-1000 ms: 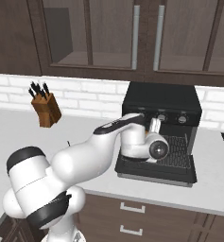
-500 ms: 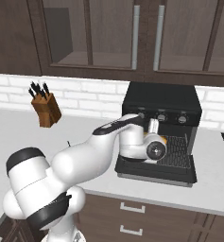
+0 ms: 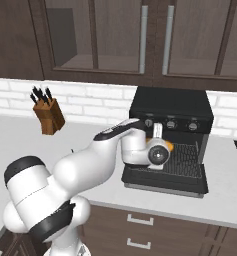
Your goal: Pick up the kebab skewer and baguette bread, and place them inside the toaster oven. Close the toaster oven door and start by setting the timer.
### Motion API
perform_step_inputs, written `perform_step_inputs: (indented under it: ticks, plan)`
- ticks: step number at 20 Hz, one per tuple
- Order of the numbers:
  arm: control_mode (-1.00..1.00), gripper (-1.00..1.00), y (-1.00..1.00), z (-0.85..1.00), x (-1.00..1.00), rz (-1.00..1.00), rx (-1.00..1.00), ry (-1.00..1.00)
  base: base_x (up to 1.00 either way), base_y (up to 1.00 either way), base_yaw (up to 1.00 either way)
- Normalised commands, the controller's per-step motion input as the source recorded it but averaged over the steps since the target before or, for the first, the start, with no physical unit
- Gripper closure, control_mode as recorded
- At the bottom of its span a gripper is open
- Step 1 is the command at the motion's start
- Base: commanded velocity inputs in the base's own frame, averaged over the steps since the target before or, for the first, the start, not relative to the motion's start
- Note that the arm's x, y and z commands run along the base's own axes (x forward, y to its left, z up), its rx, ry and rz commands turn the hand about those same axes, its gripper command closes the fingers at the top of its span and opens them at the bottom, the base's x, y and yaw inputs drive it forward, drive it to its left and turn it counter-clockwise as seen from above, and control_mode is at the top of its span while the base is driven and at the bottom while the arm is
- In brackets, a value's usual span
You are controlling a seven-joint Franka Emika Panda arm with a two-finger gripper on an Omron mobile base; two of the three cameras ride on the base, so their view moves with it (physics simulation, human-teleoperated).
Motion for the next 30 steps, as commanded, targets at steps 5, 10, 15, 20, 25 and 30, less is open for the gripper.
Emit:
perform_step_inputs:
  ticks: [5, 10, 15, 20, 25, 30]
  plan:
    - [-1.0, 1.0, -0.16, 0.0, 0.11, 0.0, 0.0, 0.0, 0.0, 0.0, 0.0]
    - [-1.0, 1.0, -0.19, -0.01, 0.04, 0.0, 0.0, 0.0, 0.0, 0.0, 0.0]
    - [-1.0, 1.0, 0.0, -0.2, 0.01, 0.0, -0.04, 0.0, 0.0, 0.0, 0.0]
    - [-1.0, 1.0, 0.01, -0.16, 0.06, 0.0, -0.05, 0.0, 0.0, 0.0, 0.0]
    - [-1.0, 1.0, 0.01, 0.0, 0.28, 0.0, 0.0, 0.0, 0.0, 0.0, 0.0]
    - [-1.0, 1.0, 0.0, 0.0, 0.19, 0.0, 0.0, 0.0, 0.0, 0.0, 0.0]
